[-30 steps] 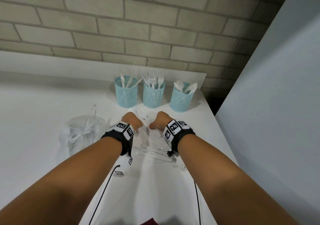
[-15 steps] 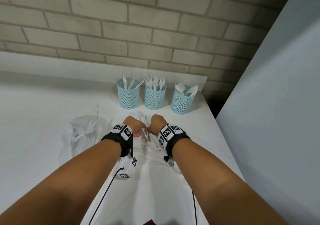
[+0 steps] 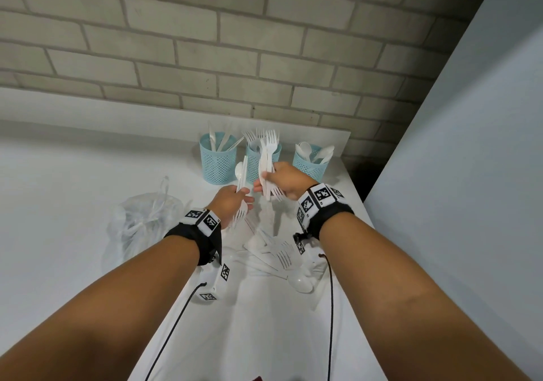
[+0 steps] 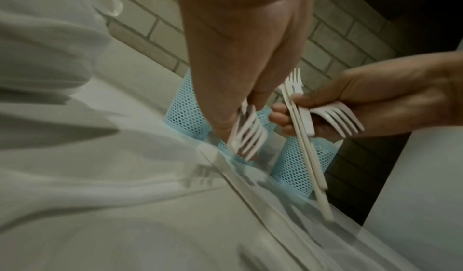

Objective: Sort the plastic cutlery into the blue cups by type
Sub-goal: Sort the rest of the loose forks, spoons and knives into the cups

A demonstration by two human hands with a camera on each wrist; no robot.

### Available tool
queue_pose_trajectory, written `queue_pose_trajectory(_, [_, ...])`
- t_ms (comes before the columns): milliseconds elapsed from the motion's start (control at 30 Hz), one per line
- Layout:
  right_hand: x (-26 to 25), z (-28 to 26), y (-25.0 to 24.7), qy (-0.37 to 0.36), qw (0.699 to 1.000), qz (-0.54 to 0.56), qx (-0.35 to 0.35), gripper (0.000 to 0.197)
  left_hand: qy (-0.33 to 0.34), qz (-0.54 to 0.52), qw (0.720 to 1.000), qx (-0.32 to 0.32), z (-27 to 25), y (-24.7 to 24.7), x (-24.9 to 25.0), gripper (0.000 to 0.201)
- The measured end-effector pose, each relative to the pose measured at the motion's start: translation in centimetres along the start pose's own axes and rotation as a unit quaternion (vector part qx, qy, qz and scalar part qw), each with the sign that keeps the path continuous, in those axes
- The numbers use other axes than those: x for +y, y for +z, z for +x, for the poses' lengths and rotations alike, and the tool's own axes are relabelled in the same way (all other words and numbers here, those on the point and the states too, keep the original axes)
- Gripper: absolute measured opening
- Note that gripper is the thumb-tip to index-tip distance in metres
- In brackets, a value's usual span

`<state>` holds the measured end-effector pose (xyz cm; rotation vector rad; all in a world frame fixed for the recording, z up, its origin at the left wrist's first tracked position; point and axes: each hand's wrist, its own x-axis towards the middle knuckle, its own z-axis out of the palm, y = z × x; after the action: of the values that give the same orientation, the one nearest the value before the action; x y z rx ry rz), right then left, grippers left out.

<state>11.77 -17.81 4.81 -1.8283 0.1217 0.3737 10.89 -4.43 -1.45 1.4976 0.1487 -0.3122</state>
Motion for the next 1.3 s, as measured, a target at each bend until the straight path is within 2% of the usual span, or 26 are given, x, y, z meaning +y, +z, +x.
queue_pose_trajectory(67, [-0.2, -0.1, -0.2, -0.012, 0.998, 0.058, -0.015, 0.020, 0.028, 0.030, 0.999, -0.029, -0.3, 0.4, 0.2, 0.027])
queue_pose_trajectory(133, [-0.3, -0.4, -0.2, -0.005, 0.995, 0.099, -0.031, 0.017, 0.044, 0.066, 0.996, -0.030, -0.8, 0.6, 0.4, 0.031])
queue_pose_trajectory(267, [0.1, -0.5, 0.1, -0.003, 0.995, 0.096, -0.024, 0.012, 0.029, 0.010, 0.998, -0.052, -1.5, 0.9, 0.4, 0.036])
queue_pose_trajectory(467, [1.0, -0.8, 0.4, 0.007, 0.998, 0.062, 0.009, 0.031, 0.044, 0.016, 0.997, -0.056, -2.1, 1.2, 0.1, 0.029])
queue_pose_trajectory(700, [1.9, -1.5, 1.4, 0.012, 0.995, 0.098, -0.001, 0.035, 0.046, 0.030, 0.997, -0.058, -2.7, 1.6, -0.3, 0.031])
queue_pose_trajectory(867, [2.6, -1.7, 1.6, 0.002, 0.989, 0.149, -0.011, 0.034, 0.055, -0.004, 0.997, -0.046, -2.8, 1.5, -0.4, 0.021])
queue_pose_trajectory(1000, [2.8, -1.8, 1.6, -0.007, 0.990, 0.142, -0.016, 0.033, 0.057, -0.052, 0.996, -0.048, -3.1, 1.4, -0.6, 0.016])
queue_pose_trajectory(1233, [3.3, -1.3, 1.5, -0.007, 0.990, 0.136, 0.031, 0.028, 0.067, -0.046, 0.996, -0.033, -3.3, 1.2, -0.4, 0.013])
queue_pose_trajectory(1300, [3.2, -1.2, 1.2, 0.004, 0.988, 0.146, 0.046, 0.034, 0.072, -0.037, 0.996, -0.021, -3.2, 1.0, -0.5, 0.013])
